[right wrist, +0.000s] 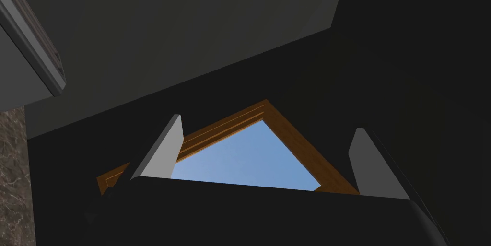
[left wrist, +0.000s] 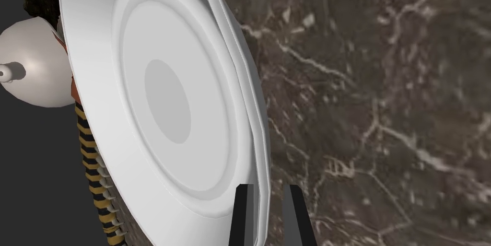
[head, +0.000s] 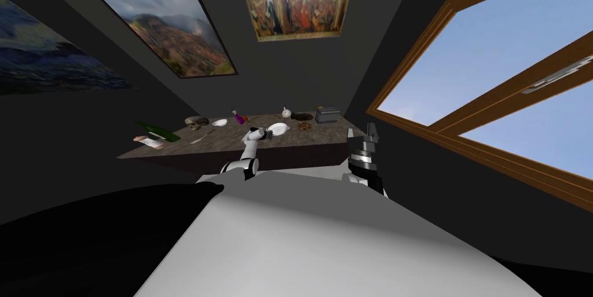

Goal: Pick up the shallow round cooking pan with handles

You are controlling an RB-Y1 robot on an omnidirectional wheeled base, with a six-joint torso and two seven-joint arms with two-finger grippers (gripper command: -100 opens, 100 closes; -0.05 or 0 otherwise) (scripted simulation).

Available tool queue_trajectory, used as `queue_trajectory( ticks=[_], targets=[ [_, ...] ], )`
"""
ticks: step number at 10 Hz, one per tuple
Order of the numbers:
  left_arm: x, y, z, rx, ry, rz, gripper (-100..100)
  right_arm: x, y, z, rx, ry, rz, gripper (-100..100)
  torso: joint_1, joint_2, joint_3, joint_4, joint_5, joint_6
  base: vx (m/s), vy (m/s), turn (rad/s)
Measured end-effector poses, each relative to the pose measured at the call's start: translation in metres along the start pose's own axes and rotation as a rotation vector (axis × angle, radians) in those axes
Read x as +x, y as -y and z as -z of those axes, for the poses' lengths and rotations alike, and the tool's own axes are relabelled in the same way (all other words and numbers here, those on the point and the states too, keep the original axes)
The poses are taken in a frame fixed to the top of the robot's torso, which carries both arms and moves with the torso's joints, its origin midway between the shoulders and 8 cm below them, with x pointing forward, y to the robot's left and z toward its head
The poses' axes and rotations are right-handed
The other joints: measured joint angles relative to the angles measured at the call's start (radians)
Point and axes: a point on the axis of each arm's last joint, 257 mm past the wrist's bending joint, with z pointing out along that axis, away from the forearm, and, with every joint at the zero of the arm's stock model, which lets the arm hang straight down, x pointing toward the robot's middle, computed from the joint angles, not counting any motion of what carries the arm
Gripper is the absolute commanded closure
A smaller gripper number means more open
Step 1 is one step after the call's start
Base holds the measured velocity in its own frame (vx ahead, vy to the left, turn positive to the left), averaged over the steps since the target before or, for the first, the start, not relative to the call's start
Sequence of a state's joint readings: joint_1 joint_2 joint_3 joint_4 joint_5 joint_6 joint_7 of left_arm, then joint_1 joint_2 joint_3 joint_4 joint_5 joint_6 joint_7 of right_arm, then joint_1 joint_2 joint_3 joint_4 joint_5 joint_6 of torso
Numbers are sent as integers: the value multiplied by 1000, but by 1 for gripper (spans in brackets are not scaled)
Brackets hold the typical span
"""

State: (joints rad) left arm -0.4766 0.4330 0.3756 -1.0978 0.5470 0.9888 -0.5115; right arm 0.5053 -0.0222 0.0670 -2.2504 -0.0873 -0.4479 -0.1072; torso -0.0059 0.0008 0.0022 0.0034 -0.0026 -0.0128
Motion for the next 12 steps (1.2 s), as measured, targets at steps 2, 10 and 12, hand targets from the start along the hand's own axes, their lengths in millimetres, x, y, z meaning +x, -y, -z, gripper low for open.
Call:
queue_trajectory(
  ticks=[2, 10, 12],
  targets=[
    [16, 3, 0, 0, -10, -17, 100, 0, 0, 0, 0, 0, 0, 0, -2, 2, 1, 1, -1, 0, 22, 13, 99],
    [96, 11, 11, 3, -84, -87, 100, 0, 0, 0, 0, 0, 0, 0, -2, 4, 4, 3, -1, 0, 35, 21, 137],
    [115, 12, 11, 6, -102, -96, 0, 0, 0, 0, 0, 0, 0, 0, -3, 5, 5, 4, -2, 0, 8, 3, 16]
  ],
)
